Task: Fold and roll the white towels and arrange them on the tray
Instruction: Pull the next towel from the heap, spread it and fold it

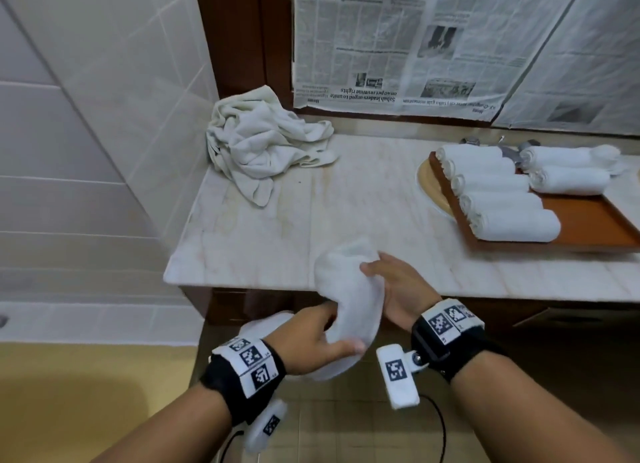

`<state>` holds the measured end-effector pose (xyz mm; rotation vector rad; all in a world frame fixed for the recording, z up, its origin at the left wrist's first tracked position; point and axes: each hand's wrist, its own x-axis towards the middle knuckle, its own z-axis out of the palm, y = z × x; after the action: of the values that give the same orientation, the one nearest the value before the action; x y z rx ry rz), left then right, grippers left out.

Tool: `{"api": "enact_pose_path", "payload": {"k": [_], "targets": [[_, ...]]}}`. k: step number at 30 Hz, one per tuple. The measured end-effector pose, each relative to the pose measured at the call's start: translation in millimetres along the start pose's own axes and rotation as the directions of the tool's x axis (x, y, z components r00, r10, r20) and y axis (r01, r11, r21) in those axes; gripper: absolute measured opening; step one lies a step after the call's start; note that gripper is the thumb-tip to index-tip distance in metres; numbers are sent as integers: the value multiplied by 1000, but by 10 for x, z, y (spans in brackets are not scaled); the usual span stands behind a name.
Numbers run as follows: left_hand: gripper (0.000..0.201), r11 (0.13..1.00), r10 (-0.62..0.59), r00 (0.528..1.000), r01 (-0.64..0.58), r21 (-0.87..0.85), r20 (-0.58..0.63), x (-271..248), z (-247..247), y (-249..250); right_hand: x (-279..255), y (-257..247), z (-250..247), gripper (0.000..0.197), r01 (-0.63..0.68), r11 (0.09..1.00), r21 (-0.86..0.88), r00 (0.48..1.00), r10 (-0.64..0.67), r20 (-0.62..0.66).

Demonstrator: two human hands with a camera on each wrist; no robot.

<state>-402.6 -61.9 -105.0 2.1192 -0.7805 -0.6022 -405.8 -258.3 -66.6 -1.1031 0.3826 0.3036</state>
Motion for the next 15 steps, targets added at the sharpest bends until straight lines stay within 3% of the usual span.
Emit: {"api": "enact_pose_path", "payload": {"k": [2, 5, 7, 8, 10, 13, 15], "targets": [[78, 963, -106, 994, 94, -252, -35, 56, -90, -56, -2, -96, 14, 52, 48, 998, 34, 997, -50, 62], [100, 721, -218, 975, 126, -681, -50, 229, -235, -25, -82, -195, 49, 48, 76, 997, 6, 985, -76, 155], [88, 527, -240, 969, 84, -846, -53, 412, -325, 78, -107, -241, 17, 50, 120, 988, -97, 980, -103, 168], [76, 476, -236, 969, 56, -878, -67, 494, -378, 159, -113, -267, -14, 49, 150, 976, -157, 977, -122, 176], [51, 498, -166, 980, -14, -867, -111, 653, -461, 347, -127, -335, -107, 32, 242, 910, -336, 967, -197, 163], [28, 709, -21, 975, -142, -691, -222, 875, -485, 541, -116, -471, -320, 12, 370, 697, -613, 917, -378, 124], [25, 808, 14, 944, -205, -552, -330, 1040, -469, 673, -90, -608, -498, 9, 446, 611, -654, 864, -485, 137]]}}
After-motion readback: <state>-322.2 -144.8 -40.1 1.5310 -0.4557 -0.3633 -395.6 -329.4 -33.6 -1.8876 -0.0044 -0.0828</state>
